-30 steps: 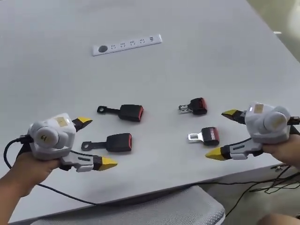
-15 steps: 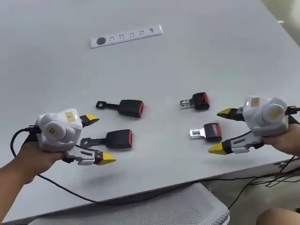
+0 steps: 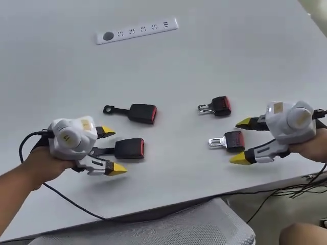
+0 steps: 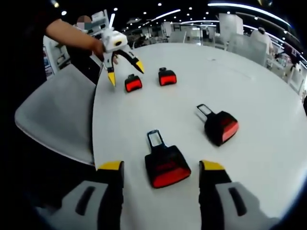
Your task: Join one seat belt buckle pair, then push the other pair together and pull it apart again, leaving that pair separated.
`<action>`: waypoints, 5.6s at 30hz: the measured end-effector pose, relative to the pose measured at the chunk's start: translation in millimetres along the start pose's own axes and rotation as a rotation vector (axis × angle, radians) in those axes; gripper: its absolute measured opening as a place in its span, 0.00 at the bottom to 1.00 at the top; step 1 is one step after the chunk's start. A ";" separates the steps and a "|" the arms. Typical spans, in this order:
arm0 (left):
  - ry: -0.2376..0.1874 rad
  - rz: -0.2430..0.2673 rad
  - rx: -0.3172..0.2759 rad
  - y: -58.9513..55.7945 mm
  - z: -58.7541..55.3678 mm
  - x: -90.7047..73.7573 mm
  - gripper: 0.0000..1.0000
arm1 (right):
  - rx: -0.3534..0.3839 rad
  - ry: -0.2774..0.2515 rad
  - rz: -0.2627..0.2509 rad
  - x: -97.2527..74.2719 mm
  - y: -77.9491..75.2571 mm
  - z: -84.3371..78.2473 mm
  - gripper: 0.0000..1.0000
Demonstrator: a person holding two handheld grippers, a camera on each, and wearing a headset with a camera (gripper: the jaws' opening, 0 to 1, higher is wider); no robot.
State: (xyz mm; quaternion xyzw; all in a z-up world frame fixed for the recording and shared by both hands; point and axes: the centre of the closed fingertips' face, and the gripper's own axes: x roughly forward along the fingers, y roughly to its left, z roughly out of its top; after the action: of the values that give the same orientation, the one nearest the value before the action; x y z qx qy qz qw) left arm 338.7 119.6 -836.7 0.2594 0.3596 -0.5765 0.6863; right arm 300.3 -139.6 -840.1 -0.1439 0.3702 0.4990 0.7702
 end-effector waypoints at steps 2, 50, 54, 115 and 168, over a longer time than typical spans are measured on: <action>0.004 -0.014 0.006 -0.8 -0.1 2.0 0.69 | -0.012 0.014 0.013 1.8 1.6 -1.6 0.62; 0.094 -0.079 0.182 7.6 -6.3 15.4 0.33 | -0.188 0.022 0.069 19.3 -6.0 9.7 0.34; 0.094 -0.078 0.178 8.6 -7.3 15.7 0.33 | -0.186 -0.003 0.079 28.1 -2.1 18.2 0.34; 0.124 -0.062 0.188 7.7 -8.4 16.7 0.32 | -0.171 -0.100 0.125 143.0 46.0 119.2 0.33; -0.042 -0.141 0.219 1.9 -4.6 11.6 0.31 | -0.241 -0.164 0.066 140.9 49.4 118.2 0.31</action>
State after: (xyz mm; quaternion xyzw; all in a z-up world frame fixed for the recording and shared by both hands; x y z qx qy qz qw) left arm 340.6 116.5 -848.7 0.2949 0.2974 -0.6642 0.6191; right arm 339.6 46.3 -852.5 -0.1817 0.2478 0.5750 0.7582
